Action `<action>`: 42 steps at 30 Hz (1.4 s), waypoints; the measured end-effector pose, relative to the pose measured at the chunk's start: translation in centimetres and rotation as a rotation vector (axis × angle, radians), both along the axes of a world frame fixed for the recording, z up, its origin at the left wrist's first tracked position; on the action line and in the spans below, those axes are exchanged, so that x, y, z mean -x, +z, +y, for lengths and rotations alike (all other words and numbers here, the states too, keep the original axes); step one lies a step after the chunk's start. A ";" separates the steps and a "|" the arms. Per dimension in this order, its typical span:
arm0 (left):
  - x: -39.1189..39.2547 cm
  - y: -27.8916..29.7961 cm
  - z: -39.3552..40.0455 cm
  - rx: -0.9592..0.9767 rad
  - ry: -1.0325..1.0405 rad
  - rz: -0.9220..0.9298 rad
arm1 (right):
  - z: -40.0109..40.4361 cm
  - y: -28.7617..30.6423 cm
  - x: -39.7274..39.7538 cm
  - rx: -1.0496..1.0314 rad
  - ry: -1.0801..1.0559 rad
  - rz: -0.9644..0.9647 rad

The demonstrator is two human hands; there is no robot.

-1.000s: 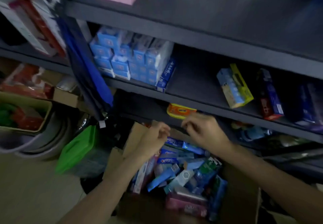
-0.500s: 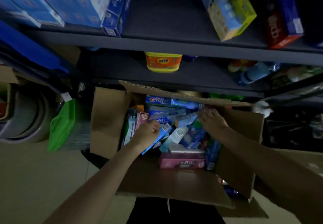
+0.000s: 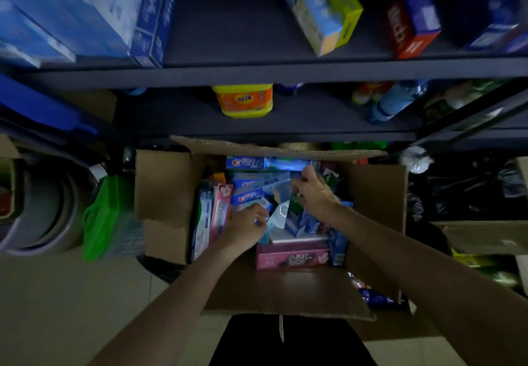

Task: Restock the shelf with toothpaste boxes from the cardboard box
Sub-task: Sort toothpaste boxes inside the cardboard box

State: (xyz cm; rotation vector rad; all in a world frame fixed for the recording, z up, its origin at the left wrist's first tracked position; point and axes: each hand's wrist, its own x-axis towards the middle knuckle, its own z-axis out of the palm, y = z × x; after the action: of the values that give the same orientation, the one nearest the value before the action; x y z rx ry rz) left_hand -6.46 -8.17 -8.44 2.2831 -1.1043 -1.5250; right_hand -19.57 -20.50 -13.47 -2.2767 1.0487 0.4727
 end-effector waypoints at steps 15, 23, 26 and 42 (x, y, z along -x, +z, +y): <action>-7.4 30.3 -11.6 0.557 -0.199 0.260 | -9.7 40.0 -3.6 -0.163 -0.288 -1.100; -6.3 42.1 -22.0 1.037 0.074 0.184 | -13.7 45.9 -3.3 0.473 -0.242 -0.830; -5.0 42.3 -26.3 1.021 0.041 0.126 | -16.1 45.2 -4.2 0.531 -0.352 -0.773; -3.9 38.2 -39.1 0.821 -0.004 -0.156 | -33.0 43.9 -9.5 0.544 -0.914 -0.796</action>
State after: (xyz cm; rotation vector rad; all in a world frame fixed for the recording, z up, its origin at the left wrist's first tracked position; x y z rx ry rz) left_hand -2.61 -47.31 29.74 1.8145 -1.4248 -0.6770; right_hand -10.08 -53.50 30.39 -1.7698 1.6715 -1.0947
